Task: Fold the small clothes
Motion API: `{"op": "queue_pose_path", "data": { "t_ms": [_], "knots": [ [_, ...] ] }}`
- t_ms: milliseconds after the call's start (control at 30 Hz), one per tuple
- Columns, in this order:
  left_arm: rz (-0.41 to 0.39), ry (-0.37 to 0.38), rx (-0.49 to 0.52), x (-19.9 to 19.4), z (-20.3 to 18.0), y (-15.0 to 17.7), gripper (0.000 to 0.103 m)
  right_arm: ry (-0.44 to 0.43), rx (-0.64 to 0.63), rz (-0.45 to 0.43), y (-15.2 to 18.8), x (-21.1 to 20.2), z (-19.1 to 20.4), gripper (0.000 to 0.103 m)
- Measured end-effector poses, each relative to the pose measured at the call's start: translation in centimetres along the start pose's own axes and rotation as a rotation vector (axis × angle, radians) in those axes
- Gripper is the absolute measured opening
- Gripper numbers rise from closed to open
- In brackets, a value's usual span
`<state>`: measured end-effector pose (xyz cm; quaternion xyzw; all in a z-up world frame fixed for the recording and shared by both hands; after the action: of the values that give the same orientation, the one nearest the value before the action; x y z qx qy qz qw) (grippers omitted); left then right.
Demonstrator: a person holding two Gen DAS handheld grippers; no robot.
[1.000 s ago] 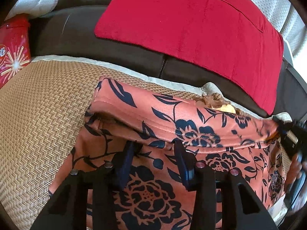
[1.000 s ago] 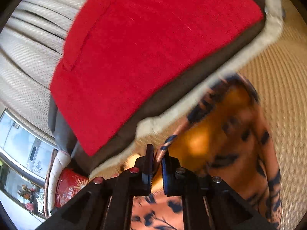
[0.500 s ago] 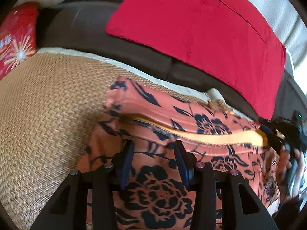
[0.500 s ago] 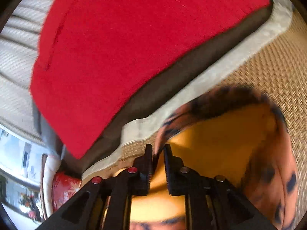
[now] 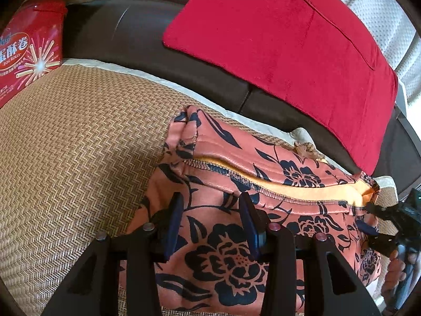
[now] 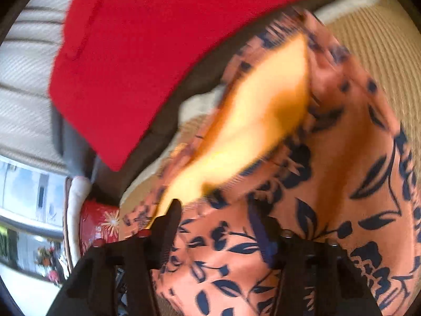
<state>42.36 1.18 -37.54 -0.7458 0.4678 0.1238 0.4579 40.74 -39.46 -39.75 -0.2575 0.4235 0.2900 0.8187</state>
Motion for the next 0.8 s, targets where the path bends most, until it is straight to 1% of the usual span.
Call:
{"op": "queue_pose_path", "data": {
  "t_ms": [33,133,200,233,333,367,400,433,467,500,533,567,600,633,667,733,800],
  "knots": [
    [0.002,-0.001,0.001,0.1,-0.1,0.0,0.044,-0.009,0.027,0.003,-0.3,0.4,-0.2,0.045],
    [0.007,-0.006,0.011,0.2,-0.2,0.1,0.044,-0.044,0.011,-0.066,-2.2,1.2,0.8,0.035],
    [0.007,-0.009,0.016,0.3,-0.5,0.1,0.044,-0.056,0.007,-0.1,-3.0,1.7,1.4,0.018],
    [0.007,-0.01,0.018,0.4,-0.6,0.0,0.044,-0.076,-0.001,-0.123,-3.5,1.7,1.9,0.016],
    [0.011,-0.019,0.025,0.8,-0.9,-0.1,0.044,-0.14,-0.028,-0.201,-5.0,1.3,4.1,0.016],
    [0.014,-0.023,0.027,1.1,-1.2,-0.1,0.044,-0.198,-0.042,-0.238,-5.3,0.6,5.1,0.016],
    [0.02,-0.028,0.032,1.4,-1.4,0.0,0.044,-0.249,-0.051,-0.261,-5.7,0.1,5.8,0.02],
    [0.023,-0.032,0.039,1.5,-1.4,0.1,0.044,-0.27,-0.047,-0.267,-6.0,0.0,6.1,0.021],
    [0.026,-0.036,0.048,1.6,-1.5,0.1,0.044,-0.279,-0.034,-0.257,-6.2,0.2,6.1,0.026],
    [0.029,-0.041,0.061,1.7,-1.8,0.3,0.044,-0.282,-0.019,-0.246,-6.5,0.5,6.0,0.036],
    [0.032,-0.044,0.07,1.8,-1.9,0.4,0.044,-0.295,0.0,-0.235,-6.8,1.1,5.8,0.044],
    [0.035,-0.047,0.08,1.9,-2.1,0.5,0.044,-0.307,0.013,-0.232,-6.9,1.1,5.4,0.071],
    [0.039,-0.047,0.089,1.9,-2.2,0.7,0.044,-0.319,0.033,-0.234,-7.1,1.6,5.5,0.079],
    [0.04,-0.045,0.091,1.9,-2.2,0.8,0.044,-0.316,0.061,-0.242,-7.4,2.0,5.1,0.079],
    [0.04,-0.041,0.089,1.8,-2.2,0.9,0.044,-0.307,0.07,-0.24,-7.4,2.9,5.5,0.079],
    [0.037,-0.033,0.073,1.6,-1.7,0.8,0.044,-0.264,0.079,-0.222,-7.4,4.0,5.5,0.077],
    [0.023,-0.038,0.047,0.9,-0.8,0.5,0.044,-0.225,0.036,-0.218,-6.9,3.8,6.2,0.078]
  ]
}}
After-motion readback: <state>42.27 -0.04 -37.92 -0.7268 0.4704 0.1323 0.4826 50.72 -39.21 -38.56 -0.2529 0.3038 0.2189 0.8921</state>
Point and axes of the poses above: each gripper's, at about its wrist camera, not at the fingertips, and x roughly the way its jaws point, z to its left, y to its underside, the point moved 10 cm from there along x, roughly the way its jaws point, and after that the axes turned 15 degrees about y, right-handed, at the moved point
